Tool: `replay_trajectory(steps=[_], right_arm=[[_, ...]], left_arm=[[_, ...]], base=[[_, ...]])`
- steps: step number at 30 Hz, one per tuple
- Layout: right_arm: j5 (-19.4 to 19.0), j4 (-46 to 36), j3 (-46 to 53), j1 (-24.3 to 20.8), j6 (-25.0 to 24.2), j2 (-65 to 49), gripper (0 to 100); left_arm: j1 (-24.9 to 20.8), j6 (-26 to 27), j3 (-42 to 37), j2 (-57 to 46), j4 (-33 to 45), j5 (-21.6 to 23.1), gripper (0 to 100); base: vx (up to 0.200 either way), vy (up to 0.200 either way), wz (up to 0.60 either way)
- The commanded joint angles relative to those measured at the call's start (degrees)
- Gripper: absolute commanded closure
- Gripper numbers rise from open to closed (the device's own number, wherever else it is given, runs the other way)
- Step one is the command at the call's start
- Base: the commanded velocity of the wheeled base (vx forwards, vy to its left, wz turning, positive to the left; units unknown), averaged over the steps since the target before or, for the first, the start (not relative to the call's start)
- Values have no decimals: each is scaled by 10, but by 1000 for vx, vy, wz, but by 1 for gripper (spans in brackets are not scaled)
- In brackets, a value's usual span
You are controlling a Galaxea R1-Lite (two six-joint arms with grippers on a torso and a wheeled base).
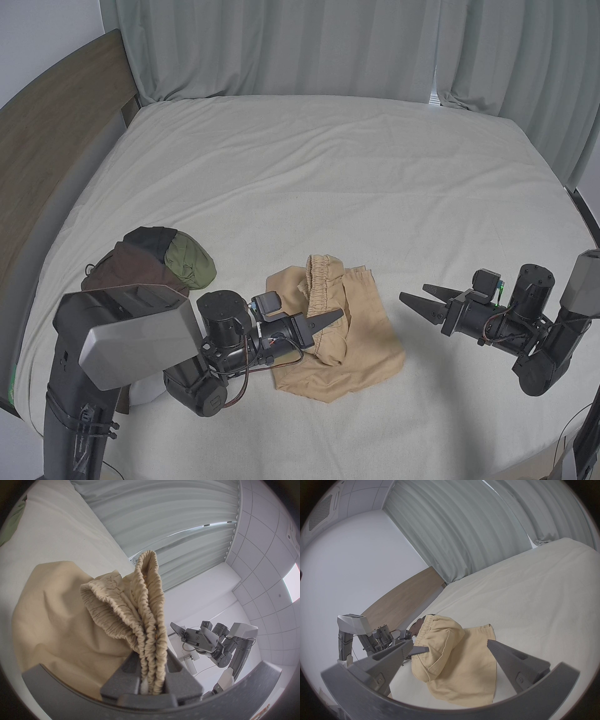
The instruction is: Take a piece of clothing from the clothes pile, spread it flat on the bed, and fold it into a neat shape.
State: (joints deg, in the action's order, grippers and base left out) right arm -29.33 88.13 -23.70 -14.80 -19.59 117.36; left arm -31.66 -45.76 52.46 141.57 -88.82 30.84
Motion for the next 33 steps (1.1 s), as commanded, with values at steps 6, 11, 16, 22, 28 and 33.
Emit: replay_trajectory(steps=[6,11,16,22,28,33], right_arm=[[0,-1,1,-1,0,2,0],[0,0,1,-1,1,2,0],[0,0,1,-1,1,2,0],[1,-1,2,-2,2,9,0],[1,0,6,-5,3,16,0],[1,0,8,-9,2,17,0]], left_arm=[[-1,0,5,9,1,0,100],[-2,1,5,9,0,-1,0],[-2,2,5,7,0,-3,0],[5,15,-1,1,-1,-3,0],[31,33,-43,-60,-1,3,0],[76,52,-107,-144,1,35,0]], base=[[0,0,0],[0,0,0],[0,0,0],[0,0,0],[0,0,0],[0,0,0]])
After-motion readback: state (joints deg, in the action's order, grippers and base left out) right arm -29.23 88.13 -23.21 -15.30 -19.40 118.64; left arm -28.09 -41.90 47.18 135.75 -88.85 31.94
